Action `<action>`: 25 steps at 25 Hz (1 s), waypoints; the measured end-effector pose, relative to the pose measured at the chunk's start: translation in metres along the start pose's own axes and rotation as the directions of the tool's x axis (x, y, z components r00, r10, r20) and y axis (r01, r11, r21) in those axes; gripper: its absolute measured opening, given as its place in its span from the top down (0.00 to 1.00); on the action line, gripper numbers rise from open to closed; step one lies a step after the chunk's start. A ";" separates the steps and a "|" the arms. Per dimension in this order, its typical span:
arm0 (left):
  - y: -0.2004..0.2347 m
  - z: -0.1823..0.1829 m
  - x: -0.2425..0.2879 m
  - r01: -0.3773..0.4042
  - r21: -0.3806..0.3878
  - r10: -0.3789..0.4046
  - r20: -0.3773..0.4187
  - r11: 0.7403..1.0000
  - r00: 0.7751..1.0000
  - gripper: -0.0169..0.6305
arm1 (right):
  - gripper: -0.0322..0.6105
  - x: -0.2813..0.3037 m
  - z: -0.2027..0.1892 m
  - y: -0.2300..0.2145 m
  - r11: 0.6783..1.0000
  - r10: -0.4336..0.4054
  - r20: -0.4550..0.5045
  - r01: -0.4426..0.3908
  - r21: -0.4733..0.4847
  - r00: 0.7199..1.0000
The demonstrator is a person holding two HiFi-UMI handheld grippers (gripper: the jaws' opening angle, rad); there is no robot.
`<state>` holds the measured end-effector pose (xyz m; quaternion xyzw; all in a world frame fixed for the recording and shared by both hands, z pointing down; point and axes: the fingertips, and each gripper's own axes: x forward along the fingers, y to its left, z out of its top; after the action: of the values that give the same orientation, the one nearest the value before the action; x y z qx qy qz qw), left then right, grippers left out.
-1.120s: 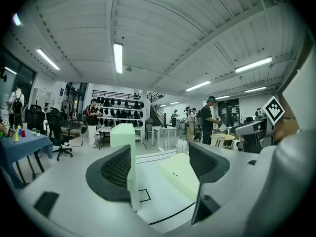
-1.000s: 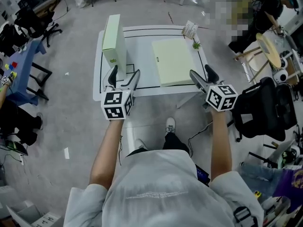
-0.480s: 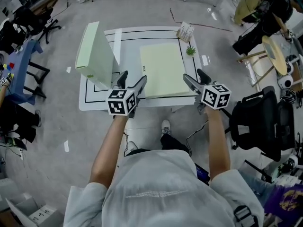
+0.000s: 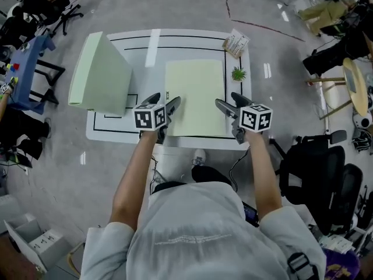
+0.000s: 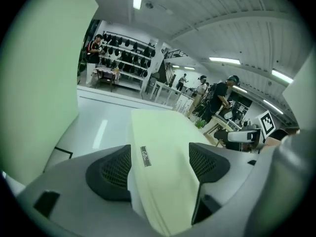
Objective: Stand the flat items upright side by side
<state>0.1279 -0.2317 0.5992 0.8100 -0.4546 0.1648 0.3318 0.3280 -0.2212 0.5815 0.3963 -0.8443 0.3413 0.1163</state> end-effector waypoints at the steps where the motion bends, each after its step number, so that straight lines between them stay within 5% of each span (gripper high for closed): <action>1: 0.005 -0.002 0.006 -0.006 -0.018 0.006 -0.023 1.000 1.000 0.39 | 0.36 0.007 -0.002 -0.005 1.000 0.013 -0.016 -0.013 0.007 1.000; 9: 0.014 -0.027 0.039 0.084 -0.128 -0.105 -0.168 0.988 0.980 0.39 | 0.34 0.035 -0.020 -0.026 0.993 0.108 -0.116 -0.101 0.063 0.987; 25: 0.018 -0.034 0.046 0.302 -0.297 -0.359 -0.163 0.906 0.919 0.37 | 0.34 0.057 -0.042 -0.028 0.978 0.177 -0.184 -0.152 0.145 0.967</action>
<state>0.1381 -0.2436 0.6570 0.8010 -0.2896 0.1296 0.5077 0.3080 -0.2399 0.6526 0.2959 -0.8348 0.4413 0.1442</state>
